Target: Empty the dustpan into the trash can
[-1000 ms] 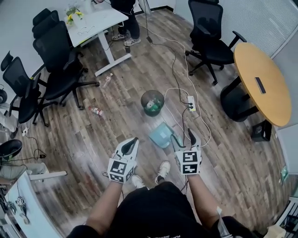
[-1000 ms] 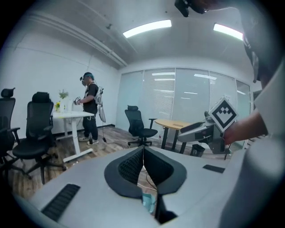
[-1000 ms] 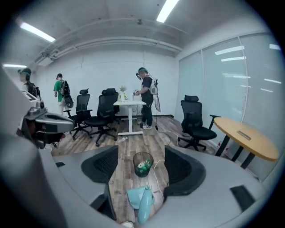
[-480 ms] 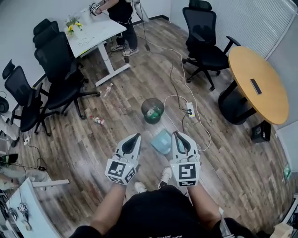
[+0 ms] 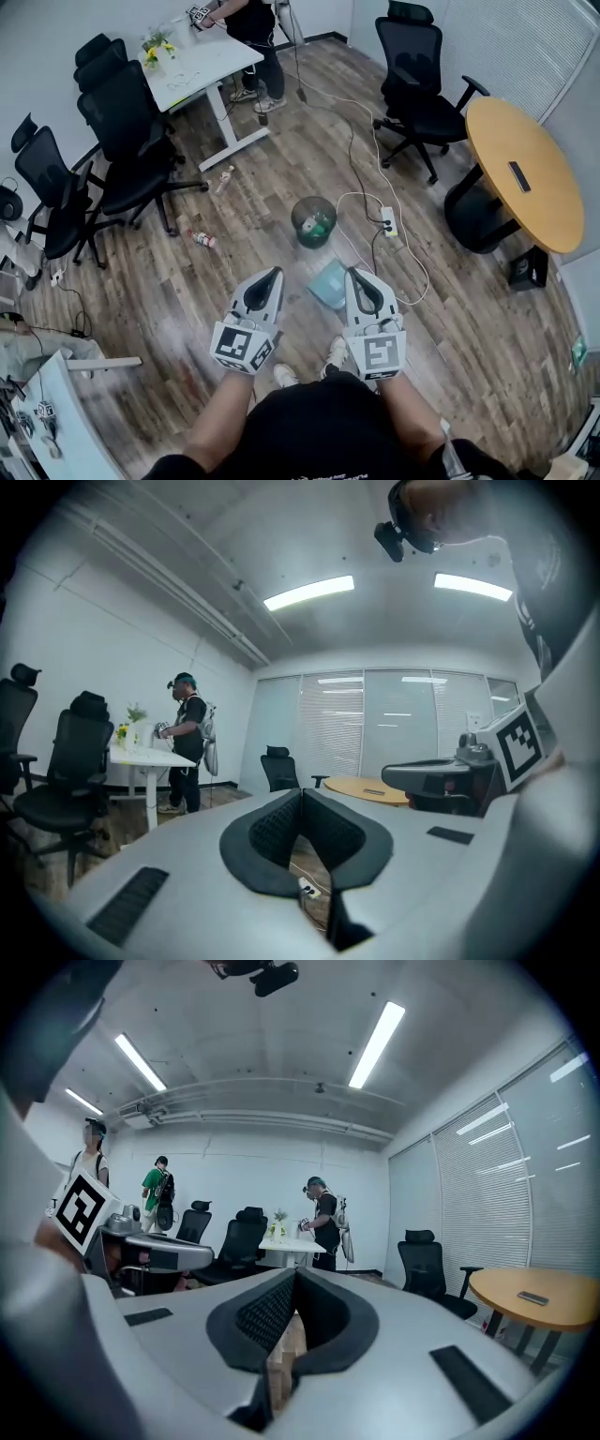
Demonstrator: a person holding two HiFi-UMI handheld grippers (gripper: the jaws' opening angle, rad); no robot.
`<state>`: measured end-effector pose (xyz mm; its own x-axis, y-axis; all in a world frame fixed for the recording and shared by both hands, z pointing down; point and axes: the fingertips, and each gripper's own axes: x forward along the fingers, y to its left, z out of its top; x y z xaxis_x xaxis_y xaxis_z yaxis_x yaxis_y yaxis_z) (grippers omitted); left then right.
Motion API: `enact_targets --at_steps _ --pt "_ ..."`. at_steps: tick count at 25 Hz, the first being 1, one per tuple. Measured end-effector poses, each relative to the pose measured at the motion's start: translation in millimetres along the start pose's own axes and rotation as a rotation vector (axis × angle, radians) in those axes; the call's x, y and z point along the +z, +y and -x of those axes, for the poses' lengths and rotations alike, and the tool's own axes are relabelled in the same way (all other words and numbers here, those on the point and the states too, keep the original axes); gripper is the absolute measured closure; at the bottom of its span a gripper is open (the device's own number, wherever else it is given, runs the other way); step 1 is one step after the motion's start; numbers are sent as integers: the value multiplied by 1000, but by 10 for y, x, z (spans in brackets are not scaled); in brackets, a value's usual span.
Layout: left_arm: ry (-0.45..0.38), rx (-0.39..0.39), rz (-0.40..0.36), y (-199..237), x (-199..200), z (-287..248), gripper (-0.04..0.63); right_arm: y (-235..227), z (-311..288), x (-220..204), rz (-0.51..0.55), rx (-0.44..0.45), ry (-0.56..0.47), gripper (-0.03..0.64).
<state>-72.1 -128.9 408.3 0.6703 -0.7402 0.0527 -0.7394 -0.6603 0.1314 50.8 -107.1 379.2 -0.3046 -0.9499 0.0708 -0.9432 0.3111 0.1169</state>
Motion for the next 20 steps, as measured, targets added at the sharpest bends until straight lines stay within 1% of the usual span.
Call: enact_targets --at_steps 6,9,12,17,20 --pt "10 15 -14 34 -57 131 572 60 4 4 13 -1 -3 594" --pt "13 15 -26 43 -51 155 572 85 13 -6 25 6 9 594" --pt "17 14 -44 37 -27 165 572 116 29 -12 25 15 1 594" --pt "-14 9 -15 26 48 143 572 157 38 21 32 34 -50 594" --pt "-34 7 -9 18 113 118 572 146 64 -28 34 34 -19 594"
